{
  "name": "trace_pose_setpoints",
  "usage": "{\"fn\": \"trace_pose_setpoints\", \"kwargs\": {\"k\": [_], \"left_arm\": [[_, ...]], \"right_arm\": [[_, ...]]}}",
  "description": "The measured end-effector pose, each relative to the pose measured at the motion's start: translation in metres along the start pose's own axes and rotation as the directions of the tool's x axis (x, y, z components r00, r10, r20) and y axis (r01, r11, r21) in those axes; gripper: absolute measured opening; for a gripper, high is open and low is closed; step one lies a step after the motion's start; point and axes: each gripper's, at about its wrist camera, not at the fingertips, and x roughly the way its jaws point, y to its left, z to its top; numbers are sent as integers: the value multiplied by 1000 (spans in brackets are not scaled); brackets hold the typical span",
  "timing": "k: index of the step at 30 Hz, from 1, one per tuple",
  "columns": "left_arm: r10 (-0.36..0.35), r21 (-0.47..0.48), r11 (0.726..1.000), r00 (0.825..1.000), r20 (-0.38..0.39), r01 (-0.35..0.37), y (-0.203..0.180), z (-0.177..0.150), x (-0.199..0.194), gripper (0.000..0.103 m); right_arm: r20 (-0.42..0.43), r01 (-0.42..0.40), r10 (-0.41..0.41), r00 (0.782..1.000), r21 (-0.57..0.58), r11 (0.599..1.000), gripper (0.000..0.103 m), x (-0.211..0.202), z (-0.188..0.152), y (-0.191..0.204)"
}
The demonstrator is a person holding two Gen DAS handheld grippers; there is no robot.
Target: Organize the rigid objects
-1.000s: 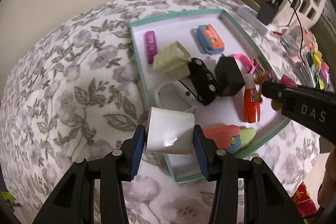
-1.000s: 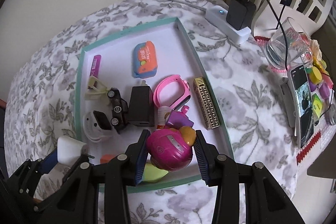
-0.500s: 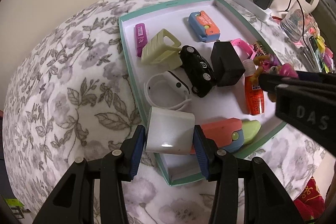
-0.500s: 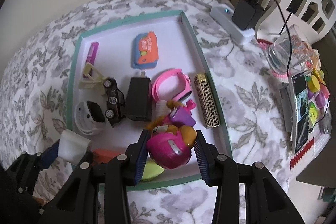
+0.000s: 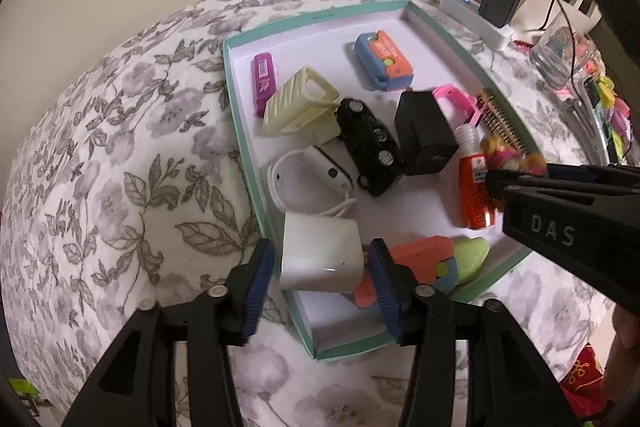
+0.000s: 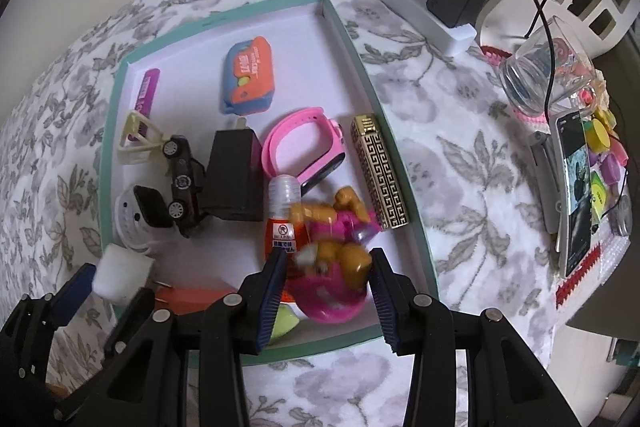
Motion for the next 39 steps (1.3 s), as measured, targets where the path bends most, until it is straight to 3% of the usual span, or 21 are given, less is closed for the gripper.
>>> {"fn": "trace_pose_setpoints", "kwargs": {"k": [6, 14, 25, 29, 32, 38, 39], "left_arm": [[4, -12, 1000, 1000, 23, -4, 4, 2, -8, 61], [50, -121, 992, 998, 27, -47, 33, 2, -16, 61], [125, -308, 942, 991, -37, -131, 92, -21, -19, 61], [143, -343, 926, 988, -63, -156, 105, -32, -19, 62], [147, -363, 917, 986, -73, -164, 111, -39, -19, 75], [144, -376, 914, 988, -53, -154, 115, -49, -28, 78], [145, -378, 913, 988, -50, -153, 115, -51, -29, 84]], "right_arm": [[22, -8, 8, 1000, -6, 1000, 55, -5, 1, 2], [42, -31, 32, 999, -19, 999, 69, -10, -3, 8], [72, -58, 66, 995, -100, 993, 87, -15, -21, 36], [81, -75, 85, 993, -119, 990, 98, -18, -28, 43], [92, -85, 97, 991, -126, 988, 100, -21, -32, 46], [119, -92, 109, 987, -138, 986, 103, -28, -39, 49], [123, -94, 111, 986, -136, 986, 103, -30, -40, 49]]}}
